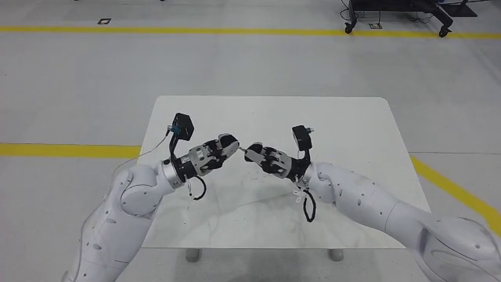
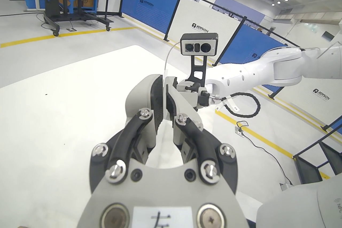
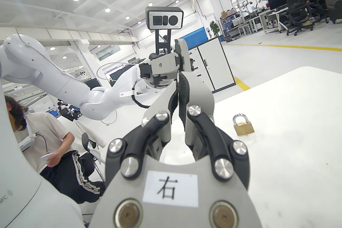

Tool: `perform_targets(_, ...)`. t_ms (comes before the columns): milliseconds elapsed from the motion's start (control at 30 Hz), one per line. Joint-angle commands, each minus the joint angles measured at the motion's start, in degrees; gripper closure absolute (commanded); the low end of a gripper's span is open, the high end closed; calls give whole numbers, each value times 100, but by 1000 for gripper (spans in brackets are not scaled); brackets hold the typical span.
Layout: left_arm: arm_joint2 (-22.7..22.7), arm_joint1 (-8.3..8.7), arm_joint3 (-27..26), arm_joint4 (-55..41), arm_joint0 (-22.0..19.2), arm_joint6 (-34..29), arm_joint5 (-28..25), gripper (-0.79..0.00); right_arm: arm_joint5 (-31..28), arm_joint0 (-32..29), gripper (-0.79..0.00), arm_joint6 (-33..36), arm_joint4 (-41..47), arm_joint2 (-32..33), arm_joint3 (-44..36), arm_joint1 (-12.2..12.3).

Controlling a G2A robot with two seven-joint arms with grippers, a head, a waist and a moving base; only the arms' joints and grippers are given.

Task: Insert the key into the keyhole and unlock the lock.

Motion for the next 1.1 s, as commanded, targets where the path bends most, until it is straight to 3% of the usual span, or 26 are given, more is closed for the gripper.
perform_targets(0, -261, 38, 11, -7, 92, 119, -22, -785, 0, 6, 0, -119, -99, 0, 29, 29)
perform_targets(133, -1164, 185, -271, 499, 537, 130, 110, -785, 0, 55, 0, -268, -308, 19, 221, 143)
perform_targets(267, -1994, 297, -1134, 2474, 1415, 148, 896, -785, 0, 12, 0, -268, -340, 195, 479, 259)
perform_targets(333, -2061, 303, -1475, 3725, 1874, 217, 1615, -785, 0, 12, 0, -268, -340, 195, 479, 259)
perform_targets(433, -1644, 270, -1559, 4971, 2176, 105, 2431, -785, 0, 12, 0, -268, -340, 195, 479, 259)
perform_targets(500, -1282, 237, -1366, 5174, 2010, -82, 2542, -785, 0, 12, 0, -268, -340, 195, 479, 259)
perform_targets(700, -379, 82, -448, 5320, 954, -435, 2975, -785, 0, 12, 0, -268, -340, 195, 479, 259)
perform_targets(733, -276, 60, -336, 5361, 826, -512, 3037, -763, 0, 12, 0, -268, -340, 195, 479, 259)
perform_targets(800, -101, 26, -175, 5352, 640, -720, 3035, -631, 0, 12, 0, -268, -340, 195, 479, 259)
perform_targets(867, -7, 6, -82, 5311, 514, -940, 2974, -557, 0, 12, 0, -268, -340, 195, 479, 259)
perform_targets(1000, 27, -11, -52, 5192, 442, -1221, 2950, -511, 0, 12, 0, -268, -340, 195, 479, 259)
perform_targets(1067, 20, -12, -61, 5224, 459, -1336, 3007, -385, 0, 12, 0, -268, -340, 195, 479, 259)
